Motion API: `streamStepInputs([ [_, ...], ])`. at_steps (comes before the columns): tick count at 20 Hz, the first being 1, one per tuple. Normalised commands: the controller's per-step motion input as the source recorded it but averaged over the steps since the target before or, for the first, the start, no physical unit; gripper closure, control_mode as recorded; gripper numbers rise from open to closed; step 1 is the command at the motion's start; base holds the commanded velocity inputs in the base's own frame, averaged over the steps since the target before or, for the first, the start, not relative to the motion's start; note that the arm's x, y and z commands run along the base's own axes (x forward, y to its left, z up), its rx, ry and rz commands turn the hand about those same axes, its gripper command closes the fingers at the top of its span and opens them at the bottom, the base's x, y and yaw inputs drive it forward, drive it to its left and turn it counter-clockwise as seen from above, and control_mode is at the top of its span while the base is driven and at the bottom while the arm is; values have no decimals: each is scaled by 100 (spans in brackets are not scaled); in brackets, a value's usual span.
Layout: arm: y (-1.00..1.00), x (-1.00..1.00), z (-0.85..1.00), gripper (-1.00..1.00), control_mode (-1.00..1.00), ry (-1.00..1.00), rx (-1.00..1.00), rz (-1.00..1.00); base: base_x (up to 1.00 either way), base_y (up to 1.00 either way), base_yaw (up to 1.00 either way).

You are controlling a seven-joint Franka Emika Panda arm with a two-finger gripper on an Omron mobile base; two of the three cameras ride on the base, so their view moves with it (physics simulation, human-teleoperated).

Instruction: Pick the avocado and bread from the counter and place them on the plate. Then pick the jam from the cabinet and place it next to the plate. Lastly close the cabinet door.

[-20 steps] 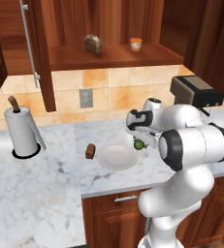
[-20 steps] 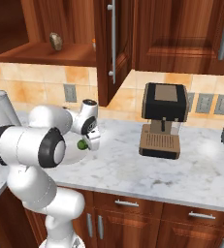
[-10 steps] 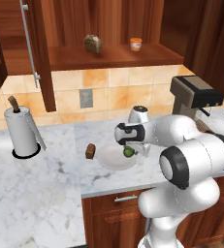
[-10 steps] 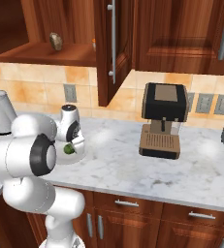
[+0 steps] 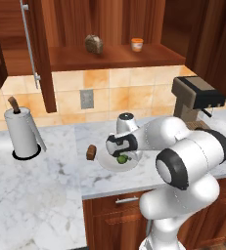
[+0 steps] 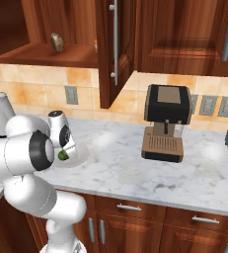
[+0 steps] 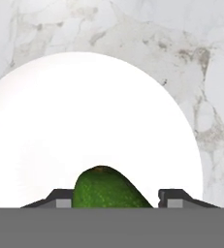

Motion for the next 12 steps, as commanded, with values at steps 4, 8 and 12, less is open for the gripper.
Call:
streamStepInputs([
  [4, 3, 0, -17, 100, -100, 0, -2, 0, 0, 0, 0],
  [8, 0, 0, -13, 100, -100, -1, 0, 0, 0, 0, 0],
  [12, 0, 0, -5, 100, -100, -5, 0, 0, 0, 0, 0],
])
